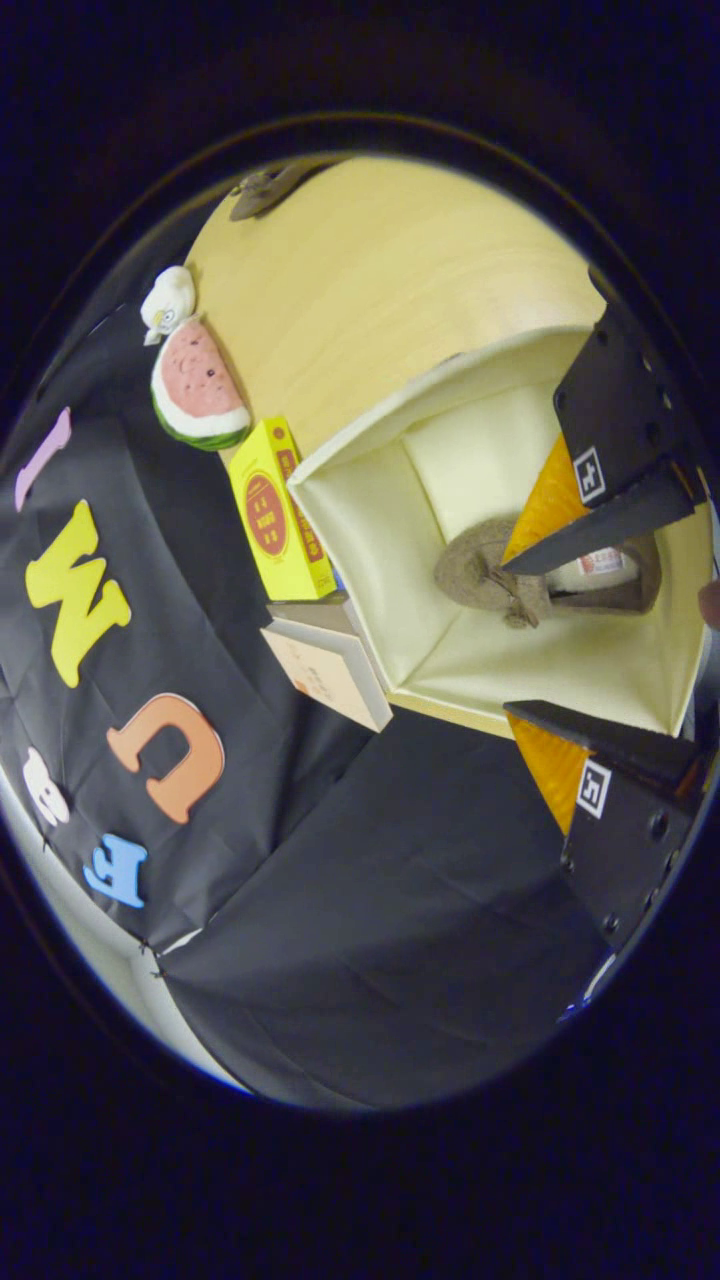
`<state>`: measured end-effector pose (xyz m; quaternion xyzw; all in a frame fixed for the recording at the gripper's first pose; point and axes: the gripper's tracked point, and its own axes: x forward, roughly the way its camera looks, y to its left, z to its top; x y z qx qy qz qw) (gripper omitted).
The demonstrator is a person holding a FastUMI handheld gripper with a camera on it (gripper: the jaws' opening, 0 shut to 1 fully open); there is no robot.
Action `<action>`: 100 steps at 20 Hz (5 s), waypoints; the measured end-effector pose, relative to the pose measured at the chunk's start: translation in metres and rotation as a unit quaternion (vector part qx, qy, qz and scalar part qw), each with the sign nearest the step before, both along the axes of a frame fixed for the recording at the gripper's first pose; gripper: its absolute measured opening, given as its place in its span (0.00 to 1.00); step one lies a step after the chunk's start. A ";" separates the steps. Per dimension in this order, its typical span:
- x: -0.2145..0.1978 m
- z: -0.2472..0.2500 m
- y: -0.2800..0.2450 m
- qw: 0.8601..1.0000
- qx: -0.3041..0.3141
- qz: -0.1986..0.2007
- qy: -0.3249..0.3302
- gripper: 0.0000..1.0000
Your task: Open the storage box then place both shoes into the box .Put the left shoe in first, then the right shoe, with the right side of both shoes facing outward in a uniform manner.
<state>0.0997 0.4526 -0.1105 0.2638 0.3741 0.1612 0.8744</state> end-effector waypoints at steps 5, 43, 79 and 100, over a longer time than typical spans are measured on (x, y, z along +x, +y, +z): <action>-0.004 0.049 -0.053 0.989 -0.071 0.040 -0.126 0.91; 0.042 -0.109 -0.591 0.961 -0.270 -0.051 -0.035 0.96; 0.018 0.054 -0.225 1.000 -0.017 -0.018 -0.004 0.00; 0.024 -0.002 -0.088 0.991 -0.074 -0.109 -0.033 0.00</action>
